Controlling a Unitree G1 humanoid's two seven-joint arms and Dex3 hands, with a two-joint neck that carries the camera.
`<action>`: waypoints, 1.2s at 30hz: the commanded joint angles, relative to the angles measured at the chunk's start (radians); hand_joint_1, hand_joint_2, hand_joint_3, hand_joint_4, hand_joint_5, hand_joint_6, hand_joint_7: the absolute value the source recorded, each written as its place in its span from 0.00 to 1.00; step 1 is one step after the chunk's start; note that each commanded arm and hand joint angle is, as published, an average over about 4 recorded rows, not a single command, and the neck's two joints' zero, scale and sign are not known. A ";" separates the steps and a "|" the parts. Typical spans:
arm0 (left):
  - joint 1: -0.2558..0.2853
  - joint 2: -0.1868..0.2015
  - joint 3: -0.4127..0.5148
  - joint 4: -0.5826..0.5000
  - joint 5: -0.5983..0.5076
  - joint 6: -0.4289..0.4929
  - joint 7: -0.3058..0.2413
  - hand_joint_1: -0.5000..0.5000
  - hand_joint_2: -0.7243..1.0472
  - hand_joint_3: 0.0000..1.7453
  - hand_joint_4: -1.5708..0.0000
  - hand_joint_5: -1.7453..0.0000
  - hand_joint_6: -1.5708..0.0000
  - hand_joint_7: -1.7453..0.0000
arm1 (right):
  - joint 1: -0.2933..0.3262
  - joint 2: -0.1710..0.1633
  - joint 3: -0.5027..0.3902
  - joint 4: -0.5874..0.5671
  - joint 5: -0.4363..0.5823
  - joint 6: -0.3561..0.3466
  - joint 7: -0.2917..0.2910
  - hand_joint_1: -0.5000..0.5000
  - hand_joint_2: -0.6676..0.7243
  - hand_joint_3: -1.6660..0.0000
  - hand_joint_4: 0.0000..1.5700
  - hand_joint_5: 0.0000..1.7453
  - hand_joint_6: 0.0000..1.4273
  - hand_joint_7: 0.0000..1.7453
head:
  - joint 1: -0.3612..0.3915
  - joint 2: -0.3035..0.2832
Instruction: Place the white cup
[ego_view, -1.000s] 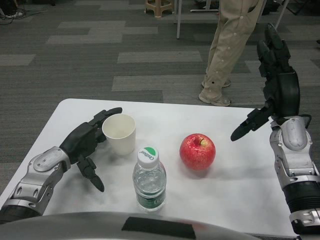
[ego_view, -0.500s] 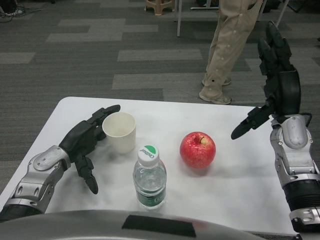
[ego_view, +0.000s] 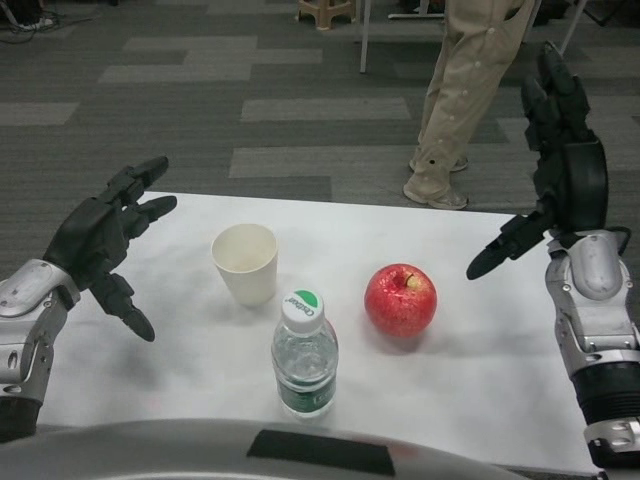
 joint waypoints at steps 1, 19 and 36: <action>-0.007 0.007 0.059 -0.117 -0.030 0.064 0.017 0.00 0.20 0.05 1.00 0.71 1.00 0.88 | -0.014 -0.006 0.009 0.013 0.004 -0.004 -0.003 0.08 1.00 1.00 0.00 0.00 0.00 0.00 | 0.002 0.003; -0.083 -0.043 0.055 -0.395 -0.152 0.126 0.153 0.00 0.34 0.05 1.00 0.76 1.00 0.88 | -0.033 -0.028 0.041 0.038 0.001 0.005 0.043 0.08 0.95 1.00 0.00 0.00 0.00 0.00 | -0.013 0.074; -0.076 -0.044 0.050 -0.395 -0.156 0.152 0.153 0.00 0.35 0.05 1.00 0.76 1.00 0.88 | -0.035 -0.031 0.048 0.033 0.001 0.004 0.043 0.08 0.95 1.00 0.00 0.00 0.00 0.00 | -0.034 0.067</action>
